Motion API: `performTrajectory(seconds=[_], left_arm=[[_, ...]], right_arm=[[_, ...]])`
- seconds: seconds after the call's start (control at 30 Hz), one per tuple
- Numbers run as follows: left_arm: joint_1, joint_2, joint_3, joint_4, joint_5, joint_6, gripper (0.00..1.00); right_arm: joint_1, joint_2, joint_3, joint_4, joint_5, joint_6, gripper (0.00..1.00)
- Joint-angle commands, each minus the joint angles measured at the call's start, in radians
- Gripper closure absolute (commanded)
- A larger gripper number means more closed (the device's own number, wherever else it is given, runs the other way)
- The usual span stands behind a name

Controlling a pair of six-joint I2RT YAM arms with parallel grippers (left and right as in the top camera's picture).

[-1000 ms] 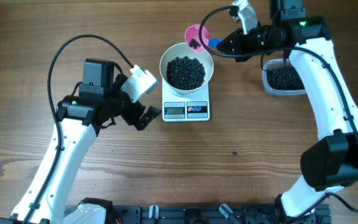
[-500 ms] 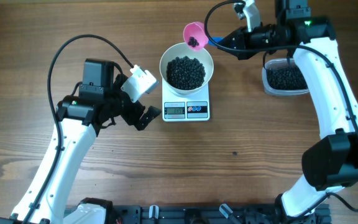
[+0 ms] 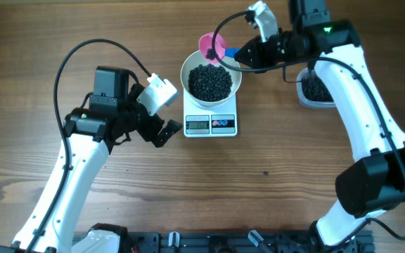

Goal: Scoop item into bowl and weigh 150g on scale
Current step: 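Tip the scoop over the bowl again to top up beans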

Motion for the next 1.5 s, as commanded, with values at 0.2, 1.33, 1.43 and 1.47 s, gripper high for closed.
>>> performTrajectory(seconds=[0.2, 1.33, 1.43, 1.47], left_arm=[[-0.004, -0.013, 0.001, 0.0, 0.009, 0.019, 0.0], [-0.004, -0.013, 0.001, 0.0, 0.009, 0.019, 0.0], [-0.004, -0.013, 0.001, 0.0, 0.009, 0.019, 0.0], [-0.004, -0.013, 0.001, 0.0, 0.009, 0.019, 0.0]], right_arm=[[0.035, 0.012, 0.013, 0.0, 0.132, -0.002, 0.96], [0.103, 0.012, 0.013, 0.011, 0.28, -0.064, 0.96], [0.109, 0.012, 0.013, 0.019, 0.292, -0.064, 0.96], [0.116, 0.012, 0.013, 0.018, 0.306, -0.076, 0.96]])
